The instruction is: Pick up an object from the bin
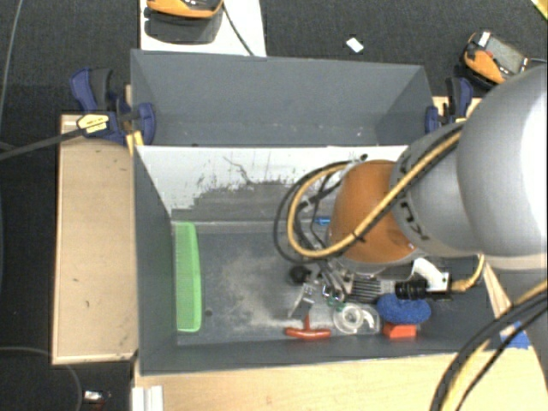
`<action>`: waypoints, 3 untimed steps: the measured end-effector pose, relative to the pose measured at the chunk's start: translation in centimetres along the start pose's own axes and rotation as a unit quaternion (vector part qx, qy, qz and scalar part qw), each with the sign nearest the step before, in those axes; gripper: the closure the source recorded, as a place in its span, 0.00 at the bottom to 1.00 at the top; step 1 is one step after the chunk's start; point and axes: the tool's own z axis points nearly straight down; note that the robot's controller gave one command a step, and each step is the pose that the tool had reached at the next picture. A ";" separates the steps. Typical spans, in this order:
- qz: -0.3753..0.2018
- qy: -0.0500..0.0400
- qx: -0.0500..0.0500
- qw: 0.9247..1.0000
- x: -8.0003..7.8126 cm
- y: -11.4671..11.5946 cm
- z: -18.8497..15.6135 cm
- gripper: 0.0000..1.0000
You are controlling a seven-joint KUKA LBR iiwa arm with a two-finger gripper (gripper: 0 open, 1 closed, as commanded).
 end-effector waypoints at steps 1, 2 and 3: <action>0.016 -0.001 -0.002 1.000 -5.9 -3.0 -0.1 1.00; 0.016 -0.001 -0.002 1.000 -5.9 -3.0 -0.1 1.00; 0.015 0.000 -0.002 1.000 -5.8 -3.0 -2.6 1.00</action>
Offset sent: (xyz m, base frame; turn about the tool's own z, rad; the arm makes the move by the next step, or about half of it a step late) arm 0.0000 0.0000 0.0000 0.0000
